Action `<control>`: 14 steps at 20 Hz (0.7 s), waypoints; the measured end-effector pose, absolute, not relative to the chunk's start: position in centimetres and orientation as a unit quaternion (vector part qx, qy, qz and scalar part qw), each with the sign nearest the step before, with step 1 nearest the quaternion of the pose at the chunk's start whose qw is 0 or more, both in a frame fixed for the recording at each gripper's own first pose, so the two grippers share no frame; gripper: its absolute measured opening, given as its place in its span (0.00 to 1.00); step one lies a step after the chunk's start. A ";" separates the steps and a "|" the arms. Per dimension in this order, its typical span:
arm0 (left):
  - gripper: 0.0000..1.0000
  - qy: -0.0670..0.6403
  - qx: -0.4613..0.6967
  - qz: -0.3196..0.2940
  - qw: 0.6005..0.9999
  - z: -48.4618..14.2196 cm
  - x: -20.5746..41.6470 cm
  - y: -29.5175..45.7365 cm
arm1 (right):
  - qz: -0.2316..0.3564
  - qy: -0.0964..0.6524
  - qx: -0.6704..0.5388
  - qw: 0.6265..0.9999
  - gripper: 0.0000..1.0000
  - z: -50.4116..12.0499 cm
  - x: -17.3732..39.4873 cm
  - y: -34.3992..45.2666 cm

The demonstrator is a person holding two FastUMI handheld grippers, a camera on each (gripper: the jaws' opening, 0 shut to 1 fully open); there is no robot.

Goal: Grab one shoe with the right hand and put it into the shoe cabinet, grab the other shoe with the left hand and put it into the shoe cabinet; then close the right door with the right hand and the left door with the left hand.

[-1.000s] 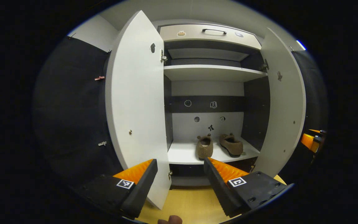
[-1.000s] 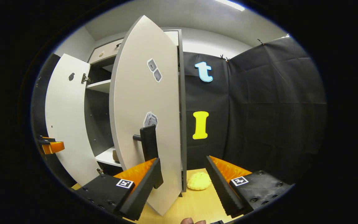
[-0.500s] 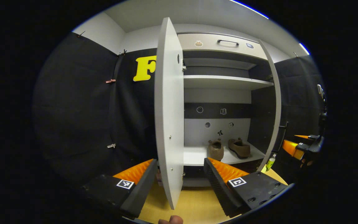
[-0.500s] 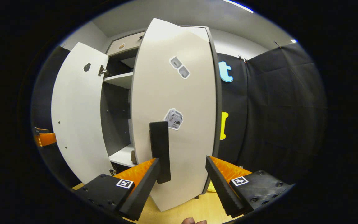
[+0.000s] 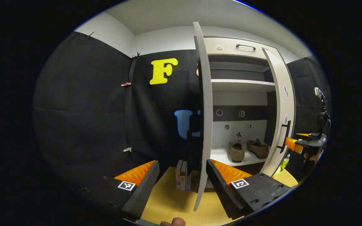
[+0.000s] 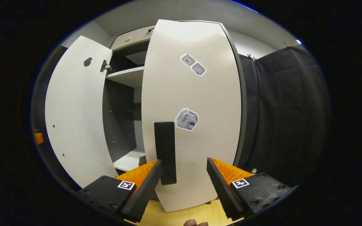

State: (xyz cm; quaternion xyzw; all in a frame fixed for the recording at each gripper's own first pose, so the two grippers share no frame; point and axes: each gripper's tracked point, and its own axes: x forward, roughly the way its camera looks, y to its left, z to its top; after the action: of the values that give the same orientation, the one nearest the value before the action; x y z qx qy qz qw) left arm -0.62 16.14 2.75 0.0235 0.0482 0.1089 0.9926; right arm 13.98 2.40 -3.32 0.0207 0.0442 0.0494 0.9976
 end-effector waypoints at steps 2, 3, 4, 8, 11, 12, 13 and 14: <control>0.95 0.048 0.023 0.118 0.992 2.6 -0.5 17.7 | 0.049 0.043 0.019 0.998 0.96 -3.4 14.9 3.0; 0.95 0.048 0.022 0.122 0.991 2.5 -0.3 18.6 | 0.048 0.043 0.018 0.998 0.95 -3.4 15.3 3.3; 0.95 0.047 0.023 0.128 0.990 2.5 -0.2 19.5 | 0.047 0.045 0.018 0.998 0.95 -3.5 15.7 3.5; 0.95 0.041 0.025 0.135 0.990 2.2 1.9 22.7 | 0.039 0.057 0.025 0.997 0.95 -3.7 15.3 4.0; 0.95 0.043 0.007 0.108 0.993 1.5 4.8 23.4 | 0.045 0.054 0.030 0.997 0.97 -3.2 13.2 5.2; 0.94 0.043 -0.002 0.098 0.994 1.2 5.5 23.2 | 0.049 0.051 0.030 0.997 0.97 -2.9 12.3 5.7; 0.95 0.045 -0.008 0.089 0.995 1.1 5.9 23.1 | 0.052 0.049 0.028 0.997 0.97 -2.5 11.5 6.1; 0.95 0.046 -0.011 0.082 0.996 1.0 6.3 22.9 | 0.057 0.048 0.027 0.997 0.97 -2.1 10.8 6.4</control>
State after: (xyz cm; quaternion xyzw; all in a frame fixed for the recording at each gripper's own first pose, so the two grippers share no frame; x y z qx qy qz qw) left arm 6.26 22.89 1.00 -0.0114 0.0456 0.0818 0.9955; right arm 10.76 6.43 -2.10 0.0266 0.0475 0.0570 0.9969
